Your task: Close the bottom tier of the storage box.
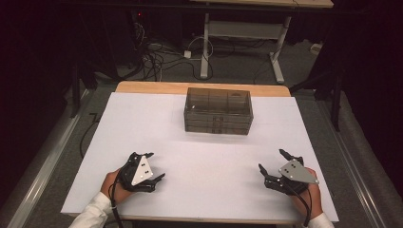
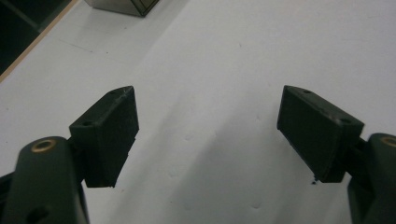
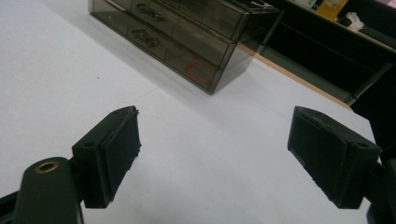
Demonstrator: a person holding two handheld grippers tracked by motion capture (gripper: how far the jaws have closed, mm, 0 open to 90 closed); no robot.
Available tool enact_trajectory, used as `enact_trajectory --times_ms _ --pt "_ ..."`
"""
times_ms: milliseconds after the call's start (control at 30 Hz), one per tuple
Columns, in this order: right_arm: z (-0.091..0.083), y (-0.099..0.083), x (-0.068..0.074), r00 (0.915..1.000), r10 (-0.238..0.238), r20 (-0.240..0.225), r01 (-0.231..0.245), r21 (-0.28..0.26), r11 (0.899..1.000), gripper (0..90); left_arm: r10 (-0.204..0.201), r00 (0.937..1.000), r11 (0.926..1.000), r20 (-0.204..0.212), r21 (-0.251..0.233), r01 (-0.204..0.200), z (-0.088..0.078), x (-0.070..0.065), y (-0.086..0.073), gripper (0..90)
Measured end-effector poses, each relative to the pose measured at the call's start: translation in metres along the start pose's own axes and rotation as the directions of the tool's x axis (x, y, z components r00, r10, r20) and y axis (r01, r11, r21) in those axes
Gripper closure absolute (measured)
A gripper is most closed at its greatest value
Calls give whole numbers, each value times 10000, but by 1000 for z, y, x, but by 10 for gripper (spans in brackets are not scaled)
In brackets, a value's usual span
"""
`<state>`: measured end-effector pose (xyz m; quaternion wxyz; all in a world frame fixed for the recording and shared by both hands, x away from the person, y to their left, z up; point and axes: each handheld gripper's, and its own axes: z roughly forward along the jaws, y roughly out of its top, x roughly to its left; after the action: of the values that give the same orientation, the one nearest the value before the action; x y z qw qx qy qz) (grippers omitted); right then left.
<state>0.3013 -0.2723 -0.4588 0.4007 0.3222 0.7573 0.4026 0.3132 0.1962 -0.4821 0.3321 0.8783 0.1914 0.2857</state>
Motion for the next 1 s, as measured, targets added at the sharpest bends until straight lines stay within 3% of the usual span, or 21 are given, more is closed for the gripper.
enact_trajectory --times_ms 633,1000 --pt "-13 -24 -2 9995 317 58 -317 18 9995 168 -11 10000 10000 27 48 10 2 0 2 198" --pt "-16 -21 -1 9994 350 -35 -351 -204 9992 167 160 9998 9999 74 64 -160 2 -3 2 198"
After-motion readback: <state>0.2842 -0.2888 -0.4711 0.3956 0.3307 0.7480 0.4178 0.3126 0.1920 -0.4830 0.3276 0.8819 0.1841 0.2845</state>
